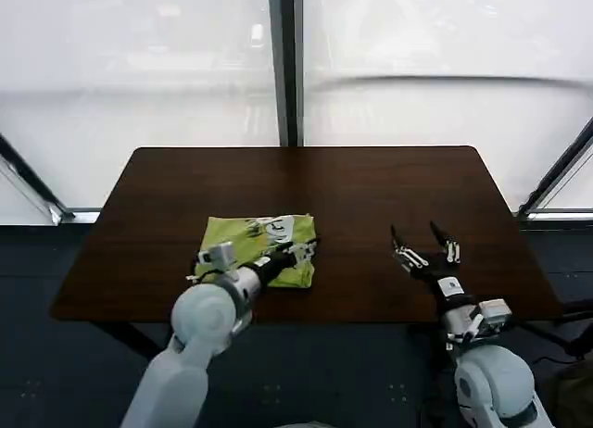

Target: Fold and organize the clothes.

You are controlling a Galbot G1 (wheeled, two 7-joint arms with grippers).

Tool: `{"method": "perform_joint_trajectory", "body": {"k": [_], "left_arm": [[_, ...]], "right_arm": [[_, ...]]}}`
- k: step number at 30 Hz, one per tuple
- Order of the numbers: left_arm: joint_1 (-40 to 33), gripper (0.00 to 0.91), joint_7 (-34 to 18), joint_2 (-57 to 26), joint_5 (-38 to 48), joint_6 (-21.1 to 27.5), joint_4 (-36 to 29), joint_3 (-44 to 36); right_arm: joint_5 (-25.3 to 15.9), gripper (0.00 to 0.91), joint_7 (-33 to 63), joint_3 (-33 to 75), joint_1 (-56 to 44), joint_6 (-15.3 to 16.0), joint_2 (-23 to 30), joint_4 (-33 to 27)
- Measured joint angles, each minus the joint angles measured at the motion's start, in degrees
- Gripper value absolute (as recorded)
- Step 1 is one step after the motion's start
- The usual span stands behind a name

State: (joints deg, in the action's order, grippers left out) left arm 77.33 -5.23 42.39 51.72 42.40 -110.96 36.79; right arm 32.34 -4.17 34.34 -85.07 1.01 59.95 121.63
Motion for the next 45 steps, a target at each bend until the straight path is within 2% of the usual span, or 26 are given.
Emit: {"method": "perform_joint_trajectory", "body": {"k": [7, 10, 12, 16, 20, 25, 30, 33, 37, 45], "left_arm": [[8.3, 0.0, -0.2, -3.4, -14.1, -0.1, -4.9, 10.7], [9.4, 0.0, -2.5, -2.9, -11.1, -0.1, -7.0, 12.8], [8.9, 0.0, -6.1, -1.9, -3.1, -0.1, -8.7, 12.8], [6.1, 0.0, -10.8, 2.0, 15.7, -0.2, -11.7, 8.7], [1.8, 0.0, -12.1, 6.5, 21.6, -0.2, -12.1, 1.4], [-5.4, 0.0, -13.2, 12.1, 22.7, -0.2, -10.7, -7.7], [-10.7, 0.0, -13.8, 16.8, 22.0, -0.2, -8.5, -13.1], [-11.9, 0.0, -13.8, 18.5, 21.3, -0.2, -7.7, -15.3], [-12.5, 0.0, -14.2, 20.3, 20.6, -0.2, -7.3, -16.7], [-12.5, 0.0, -13.8, 22.3, 18.0, -0.2, -5.4, -17.9]], "right_arm": [[0.0, 0.878, 1.0, -0.1, 0.1, 0.1, 0.0, 1.0], [0.0, 0.878, 2.2, -0.5, 0.7, 0.2, 0.2, 1.1], [-0.4, 0.878, 3.1, -1.1, 1.3, 0.3, 0.6, 0.8], [-1.5, 0.878, 3.9, -2.9, 2.8, 0.3, 1.3, -0.2], [-1.8, 0.878, 4.6, -5.0, 4.5, 0.4, 1.8, -0.6], [-1.8, 0.878, 5.1, -4.8, 4.0, 1.0, 2.1, 0.4], [-0.5, 0.878, 5.1, -1.0, 0.0, 3.0, 3.0, 3.1], [-0.4, 0.878, 5.2, 1.8, -3.0, 3.2, 4.2, 4.2], [-2.5, 0.878, 5.0, 4.7, -6.7, 3.0, 7.0, 5.1], [-3.7, 0.878, 4.8, 7.4, -9.7, 2.5, 10.5, 5.5]]}}
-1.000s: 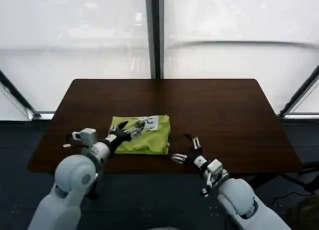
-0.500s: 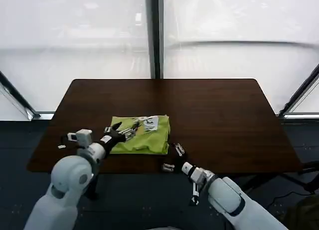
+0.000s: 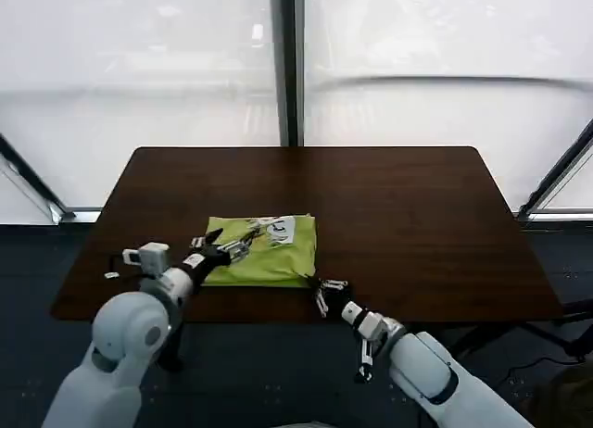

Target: Fold and organize the clothes.

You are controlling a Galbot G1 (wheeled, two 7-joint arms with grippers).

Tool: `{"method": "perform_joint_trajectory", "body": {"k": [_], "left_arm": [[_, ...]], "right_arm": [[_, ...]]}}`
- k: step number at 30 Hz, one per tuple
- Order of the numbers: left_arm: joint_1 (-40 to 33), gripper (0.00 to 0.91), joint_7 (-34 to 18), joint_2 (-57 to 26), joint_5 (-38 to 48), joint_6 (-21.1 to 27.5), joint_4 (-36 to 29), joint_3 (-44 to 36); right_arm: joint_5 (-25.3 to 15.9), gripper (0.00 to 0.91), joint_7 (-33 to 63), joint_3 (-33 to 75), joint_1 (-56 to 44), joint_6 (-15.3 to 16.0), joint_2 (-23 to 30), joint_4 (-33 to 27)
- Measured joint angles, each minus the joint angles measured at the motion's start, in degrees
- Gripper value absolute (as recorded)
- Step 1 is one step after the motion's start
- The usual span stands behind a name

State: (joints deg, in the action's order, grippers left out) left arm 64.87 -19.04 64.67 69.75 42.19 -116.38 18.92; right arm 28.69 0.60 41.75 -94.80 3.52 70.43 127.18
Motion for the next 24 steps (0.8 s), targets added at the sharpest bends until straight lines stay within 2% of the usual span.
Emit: {"method": "perform_joint_trajectory", "body": {"k": [10, 24], "left_arm": [[1.0, 0.0, 1.3, 5.4, -5.2, 0.0, 4.0, -1.7], [1.3, 0.0, 1.1, 9.7, -8.6, 0.0, 2.7, -2.2]], "right_arm": [[-0.1, 0.878, 0.0, -0.6, 0.9, 0.0, 0.3, -1.1], [-1.3, 0.878, -0.1, -1.3, 0.8, -0.1, 1.6, -0.8]]}}
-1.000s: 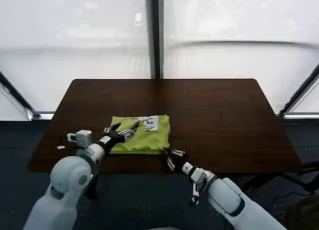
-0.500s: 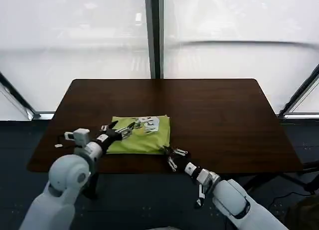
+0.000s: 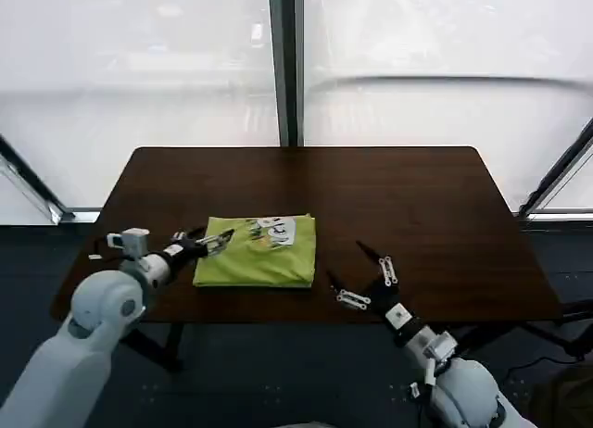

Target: Fold and organize the clothes.

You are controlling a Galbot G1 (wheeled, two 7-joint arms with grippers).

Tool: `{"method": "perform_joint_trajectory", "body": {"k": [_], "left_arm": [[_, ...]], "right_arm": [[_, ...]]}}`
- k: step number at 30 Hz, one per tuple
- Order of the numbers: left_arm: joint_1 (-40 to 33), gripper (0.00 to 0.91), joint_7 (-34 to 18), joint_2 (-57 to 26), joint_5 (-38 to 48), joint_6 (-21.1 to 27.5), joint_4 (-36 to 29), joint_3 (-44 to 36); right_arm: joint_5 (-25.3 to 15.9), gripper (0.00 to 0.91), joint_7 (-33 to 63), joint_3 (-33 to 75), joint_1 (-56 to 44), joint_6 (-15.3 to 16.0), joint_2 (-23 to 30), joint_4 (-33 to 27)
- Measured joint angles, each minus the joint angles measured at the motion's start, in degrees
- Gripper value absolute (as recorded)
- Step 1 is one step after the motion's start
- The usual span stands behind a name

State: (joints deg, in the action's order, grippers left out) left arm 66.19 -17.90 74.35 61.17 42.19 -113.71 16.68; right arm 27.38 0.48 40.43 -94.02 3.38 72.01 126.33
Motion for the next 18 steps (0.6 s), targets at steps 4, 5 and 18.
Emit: {"method": "perform_joint_trajectory", "body": {"k": [4, 5, 18], "left_arm": [[0.5, 0.0, 0.0, 1.5, -1.2, 0.0, -0.9, -0.9], [0.6, 0.653, 0.1, 2.0, -2.0, 0.0, -0.8, -1.3], [3.4, 0.878, 9.5, -3.1, -15.2, 0.0, -9.2, 3.4]], "right_arm": [[0.0, 0.878, 0.0, -0.3, 0.2, 0.0, 0.0, -0.2], [0.0, 0.878, 0.0, -0.5, 0.3, 0.0, 0.0, -0.2], [-1.5, 0.878, 0.0, -4.3, 2.8, 0.0, -2.5, -1.9]]}}
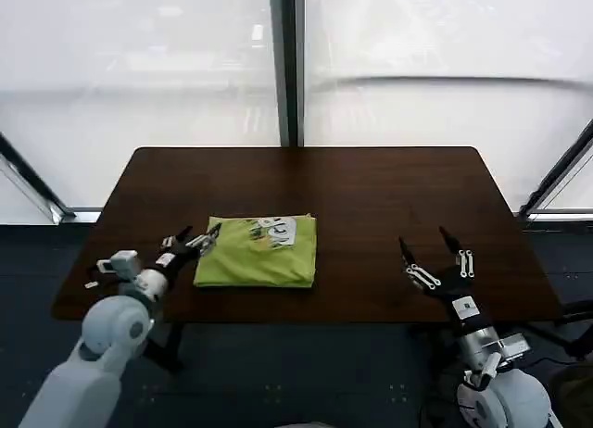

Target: Fold and organize the clothes.

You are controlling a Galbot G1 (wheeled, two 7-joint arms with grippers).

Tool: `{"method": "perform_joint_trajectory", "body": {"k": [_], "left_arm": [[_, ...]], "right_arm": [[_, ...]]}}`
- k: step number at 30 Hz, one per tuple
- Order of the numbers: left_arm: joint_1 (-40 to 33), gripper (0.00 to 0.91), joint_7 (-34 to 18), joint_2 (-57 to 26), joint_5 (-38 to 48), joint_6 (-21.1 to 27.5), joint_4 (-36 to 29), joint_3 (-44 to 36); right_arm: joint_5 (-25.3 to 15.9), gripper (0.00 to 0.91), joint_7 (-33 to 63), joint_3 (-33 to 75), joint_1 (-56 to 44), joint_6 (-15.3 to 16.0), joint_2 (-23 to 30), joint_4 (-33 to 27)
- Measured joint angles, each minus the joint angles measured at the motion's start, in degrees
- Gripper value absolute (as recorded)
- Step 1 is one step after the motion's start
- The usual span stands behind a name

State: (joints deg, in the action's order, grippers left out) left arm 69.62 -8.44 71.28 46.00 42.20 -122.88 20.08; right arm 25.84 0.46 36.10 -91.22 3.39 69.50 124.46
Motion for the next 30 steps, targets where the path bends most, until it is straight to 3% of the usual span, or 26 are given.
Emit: {"method": "perform_joint_trajectory", "body": {"k": [5, 10, 14, 19, 22, 24, 27, 28, 29, 30], "left_arm": [[2.3, 0.878, 0.3, -3.6, -2.4, 0.0, -1.9, 4.0], [3.1, 0.878, 0.3, -4.7, -3.3, 0.0, -2.1, 5.7], [3.3, 0.878, 0.4, -4.9, -3.9, 0.0, -1.5, 5.9], [3.5, 0.878, 0.4, -4.8, -4.3, 0.0, -1.0, 5.8], [3.7, 0.878, 0.4, -5.1, -4.4, -0.2, -1.0, 5.9], [3.9, 0.878, 0.4, -5.2, -4.5, -0.4, -1.0, 6.0], [4.2, 0.878, 0.4, -5.4, -4.7, -0.7, -1.2, 6.2], [4.3, 0.878, 0.4, -5.4, -4.8, -0.8, -1.3, 6.2], [4.3, 0.878, 0.4, -5.4, -4.9, -0.9, -1.3, 6.3], [4.3, 0.878, 0.4, -5.4, -5.0, -1.0, -1.3, 6.3]], "right_arm": [[0.1, 0.878, 0.2, -3.5, 2.0, 1.4, -2.6, -1.0], [-0.7, 0.878, 0.9, -12.9, 6.9, 7.7, -7.8, -3.2], [-7.9, 0.878, -3.1, -23.2, 12.4, 8.7, -12.3, -5.8], [-20.3, 0.878, -9.3, -34.6, 19.4, 6.0, -16.0, -9.0], [-23.3, 0.878, -10.3, -37.8, 21.7, 5.4, -16.9, -10.4], [-24.1, 0.809, -10.3, -38.7, 22.3, 5.0, -16.8, -11.2], [-24.7, 0.634, -10.2, -39.1, 22.6, 4.8, -16.2, -12.3], [-24.8, 0.497, -10.1, -39.2, 22.6, 4.7, -16.1, -12.5], [-24.9, 0.302, -10.0, -39.2, 22.6, 4.5, -15.9, -12.7], [-24.9, 0.0, -9.9, -39.2, 22.6, 4.4, -15.9, -12.8]]}}
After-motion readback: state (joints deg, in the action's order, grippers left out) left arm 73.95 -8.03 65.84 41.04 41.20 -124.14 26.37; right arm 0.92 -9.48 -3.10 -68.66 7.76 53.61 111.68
